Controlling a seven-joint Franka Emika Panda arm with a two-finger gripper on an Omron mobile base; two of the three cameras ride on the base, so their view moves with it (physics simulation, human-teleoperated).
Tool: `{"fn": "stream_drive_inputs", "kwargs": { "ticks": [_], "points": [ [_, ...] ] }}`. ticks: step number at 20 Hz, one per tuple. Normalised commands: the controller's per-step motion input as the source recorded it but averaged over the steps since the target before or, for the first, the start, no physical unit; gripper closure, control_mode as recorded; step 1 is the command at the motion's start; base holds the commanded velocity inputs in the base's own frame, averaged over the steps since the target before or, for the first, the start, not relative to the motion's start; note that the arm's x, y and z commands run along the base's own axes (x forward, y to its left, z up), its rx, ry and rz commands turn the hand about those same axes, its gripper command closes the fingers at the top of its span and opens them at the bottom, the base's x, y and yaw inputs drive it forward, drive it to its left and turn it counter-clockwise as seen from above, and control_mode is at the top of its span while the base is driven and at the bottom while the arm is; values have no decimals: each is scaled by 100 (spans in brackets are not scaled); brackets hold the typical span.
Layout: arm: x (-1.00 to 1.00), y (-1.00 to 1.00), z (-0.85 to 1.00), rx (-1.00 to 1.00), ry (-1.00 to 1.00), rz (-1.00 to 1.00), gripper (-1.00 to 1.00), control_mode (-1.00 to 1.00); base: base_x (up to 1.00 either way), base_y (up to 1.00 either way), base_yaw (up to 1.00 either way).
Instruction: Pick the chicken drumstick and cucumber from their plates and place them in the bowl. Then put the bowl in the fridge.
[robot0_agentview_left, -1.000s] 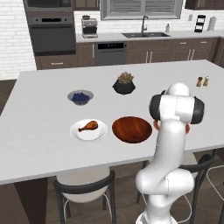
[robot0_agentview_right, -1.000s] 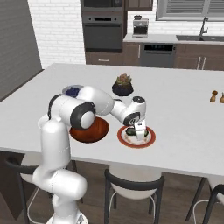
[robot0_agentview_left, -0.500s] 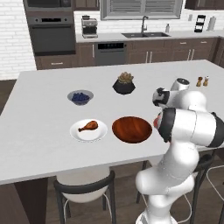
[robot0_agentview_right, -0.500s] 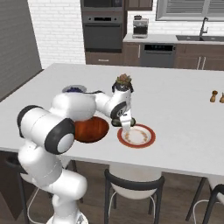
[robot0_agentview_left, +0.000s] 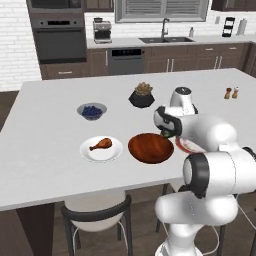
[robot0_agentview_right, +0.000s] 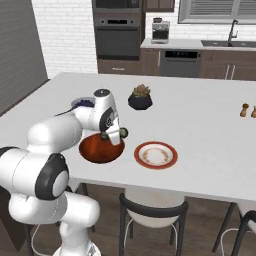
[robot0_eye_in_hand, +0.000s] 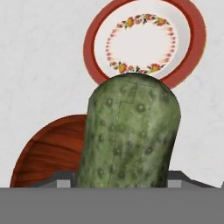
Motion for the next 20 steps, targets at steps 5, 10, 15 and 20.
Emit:
{"fn": "stream_drive_inputs", "kwargs": {
  "ticks": [5, 10, 15, 20],
  "points": [
    [0, 55, -35, 0, 1, 5, 100, -100, 0, 0, 0],
    [0, 39, -30, 0, 4, 5, 100, -100, 0, 0, 0],
    [11, 35, -31, 1, 13, 3, 100, -100, 0, 0, 0],
    [28, 21, -28, 1, 18, 3, 100, -100, 0, 0, 0]
  ]
}}
